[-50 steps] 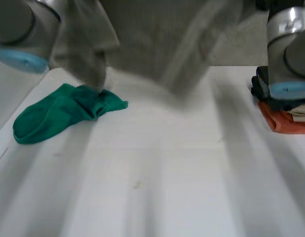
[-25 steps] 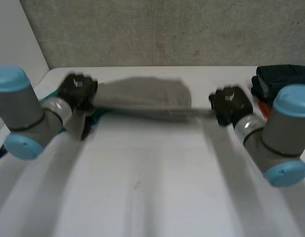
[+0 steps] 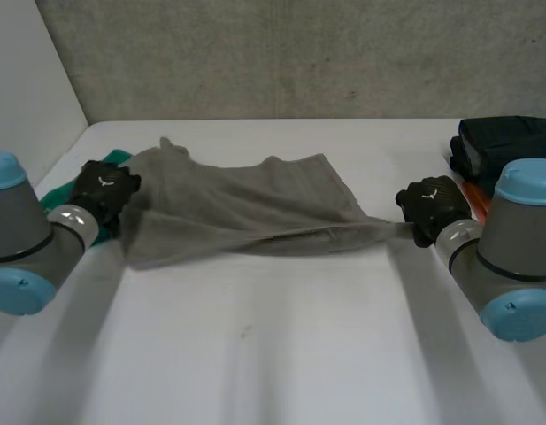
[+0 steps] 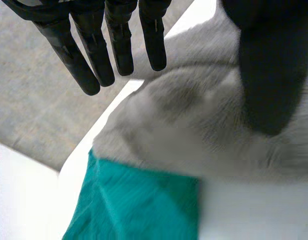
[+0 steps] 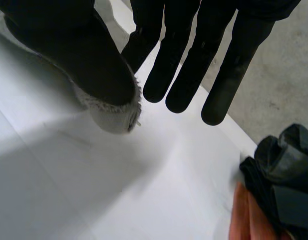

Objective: Fold the laundry.

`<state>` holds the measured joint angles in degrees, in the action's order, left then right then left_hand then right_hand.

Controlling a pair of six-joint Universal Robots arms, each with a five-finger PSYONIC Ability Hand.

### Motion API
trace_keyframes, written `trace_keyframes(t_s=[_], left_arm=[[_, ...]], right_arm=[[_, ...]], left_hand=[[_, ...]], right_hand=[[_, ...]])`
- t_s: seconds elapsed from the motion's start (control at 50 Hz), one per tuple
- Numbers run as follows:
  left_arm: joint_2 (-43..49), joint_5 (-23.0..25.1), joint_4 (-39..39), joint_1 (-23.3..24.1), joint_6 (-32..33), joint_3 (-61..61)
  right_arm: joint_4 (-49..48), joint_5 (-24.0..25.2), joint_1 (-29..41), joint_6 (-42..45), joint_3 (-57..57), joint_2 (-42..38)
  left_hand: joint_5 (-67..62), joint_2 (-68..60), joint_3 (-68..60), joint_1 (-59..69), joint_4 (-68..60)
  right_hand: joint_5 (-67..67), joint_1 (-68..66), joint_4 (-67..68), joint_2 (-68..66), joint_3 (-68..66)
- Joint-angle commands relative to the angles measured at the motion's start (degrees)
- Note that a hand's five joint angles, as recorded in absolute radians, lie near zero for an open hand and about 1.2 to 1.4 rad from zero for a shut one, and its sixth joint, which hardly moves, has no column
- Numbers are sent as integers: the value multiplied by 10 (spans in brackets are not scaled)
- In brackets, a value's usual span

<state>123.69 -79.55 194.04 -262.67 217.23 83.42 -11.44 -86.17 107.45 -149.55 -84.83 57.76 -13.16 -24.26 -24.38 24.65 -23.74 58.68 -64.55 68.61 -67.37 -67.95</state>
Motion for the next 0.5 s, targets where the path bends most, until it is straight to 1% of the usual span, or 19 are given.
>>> trace_keyframes(t_s=[0.02,0.04,0.06,0.1,0.12,0.18,0.2,0.26,0.36,0.42,0.46,0.5], left_arm=[[-21,26,-9,-28,14,35],[-20,33,-10,-31,13,37],[-15,44,-11,-35,11,38],[-8,55,-12,-38,11,37],[-1,65,-16,-41,10,34],[5,80,-30,-42,7,27],[4,86,-48,-43,3,25],[-5,99,-72,-44,-8,28],[-43,142,-112,-52,-37,46],[-47,157,-145,-55,-44,47],[-40,157,-161,-58,-43,46],[-26,157,-176,-64,-36,39]], right_arm=[[31,-9,2,8,11,-7],[33,-9,3,8,11,-7],[35,-8,6,9,11,-6],[36,-8,8,8,11,-6],[37,-8,9,9,12,-5],[39,-9,10,8,12,-4],[41,-8,10,8,12,-2],[45,-8,7,8,13,0],[54,-6,0,7,13,2],[54,-5,0,9,14,0],[54,-5,1,9,13,-2],[54,-5,3,9,14,-3]], left_hand=[[-69,-58,-57,54,-63],[-96,-85,-83,81,-90],[-169,-158,-157,154,-163],[-242,-231,-230,227,-236],[-299,-288,-287,284,-293],[-357,-345,-344,342,-351],[-365,-354,-353,350,-359],[-348,-337,-336,333,-343],[-248,-237,-235,233,-242],[-224,-213,-212,209,-218],[-205,-194,-193,190,-200],[-152,-141,-140,137,-146]], right_hand=[[113,-155,114,-126,-120],[113,-155,114,-126,-120],[113,-155,114,-126,-120],[113,-155,114,-126,-120],[113,-155,114,-126,-120],[113,-155,114,-126,-120],[113,-155,114,-126,-120],[113,-155,114,-126,-120],[113,-155,114,-126,-120],[113,-155,114,-126,-120],[113,-155,114,-126,-120],[113,-155,114,-126,-120]])
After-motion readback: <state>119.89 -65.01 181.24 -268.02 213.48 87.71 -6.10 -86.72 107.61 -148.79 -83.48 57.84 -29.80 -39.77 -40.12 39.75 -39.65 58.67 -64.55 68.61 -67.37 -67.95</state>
